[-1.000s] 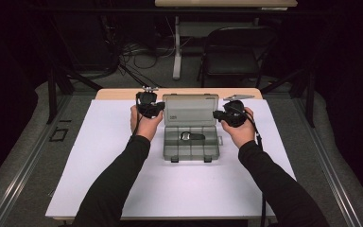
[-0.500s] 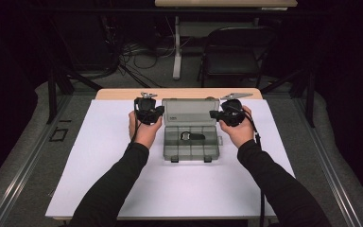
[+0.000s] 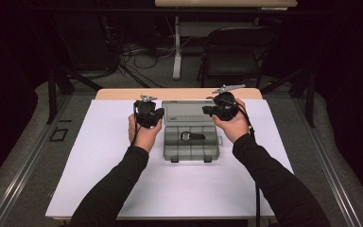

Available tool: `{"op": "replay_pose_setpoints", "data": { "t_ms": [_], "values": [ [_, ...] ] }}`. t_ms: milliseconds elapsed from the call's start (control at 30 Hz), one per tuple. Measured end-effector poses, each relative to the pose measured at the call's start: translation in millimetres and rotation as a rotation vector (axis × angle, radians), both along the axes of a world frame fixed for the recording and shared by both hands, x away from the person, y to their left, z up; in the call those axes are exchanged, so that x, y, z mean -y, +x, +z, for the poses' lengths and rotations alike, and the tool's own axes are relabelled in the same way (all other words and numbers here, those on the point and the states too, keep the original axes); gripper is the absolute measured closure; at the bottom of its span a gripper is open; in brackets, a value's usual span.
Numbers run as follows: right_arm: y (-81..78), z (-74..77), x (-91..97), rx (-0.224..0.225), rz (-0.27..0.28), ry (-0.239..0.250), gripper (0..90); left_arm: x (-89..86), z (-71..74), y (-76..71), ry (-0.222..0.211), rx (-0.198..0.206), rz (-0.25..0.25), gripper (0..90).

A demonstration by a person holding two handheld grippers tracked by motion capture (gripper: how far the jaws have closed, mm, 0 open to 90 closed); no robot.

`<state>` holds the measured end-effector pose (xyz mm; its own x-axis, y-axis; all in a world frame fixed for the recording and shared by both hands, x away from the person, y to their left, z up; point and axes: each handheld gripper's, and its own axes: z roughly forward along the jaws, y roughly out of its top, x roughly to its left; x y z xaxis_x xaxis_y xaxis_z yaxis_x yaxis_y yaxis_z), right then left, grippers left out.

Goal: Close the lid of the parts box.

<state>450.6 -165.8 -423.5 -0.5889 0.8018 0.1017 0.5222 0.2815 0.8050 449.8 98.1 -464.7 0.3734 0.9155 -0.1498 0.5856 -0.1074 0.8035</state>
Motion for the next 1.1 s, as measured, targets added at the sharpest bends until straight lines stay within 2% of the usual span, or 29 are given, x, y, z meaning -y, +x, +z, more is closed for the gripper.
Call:
{"op": "replay_pose_setpoints", "data": {
  "t_ms": [200,467,867,1100],
  "values": [
    [3.7,14.2,-8.7,0.008,0.008,0.006,90.0,0.1,-0.5,-2.4,0.0,0.002,0.0,87.9],
    [17.8,20.9,-20.9,0.019,-0.004,0.001,90.0,-0.3,-0.8,-3.5,0.003,0.001,-0.005,87.9],
    [31.5,14.5,-26.2,0.002,-0.032,-0.012,90.0,-2.3,-1.7,-4.6,-0.011,-0.003,-0.017,86.8],
    [30.9,13.1,-26.9,-0.01,-0.026,-0.022,90.0,-4.4,-0.9,-7.0,-0.024,-0.006,-0.041,78.3]
  ]
}}
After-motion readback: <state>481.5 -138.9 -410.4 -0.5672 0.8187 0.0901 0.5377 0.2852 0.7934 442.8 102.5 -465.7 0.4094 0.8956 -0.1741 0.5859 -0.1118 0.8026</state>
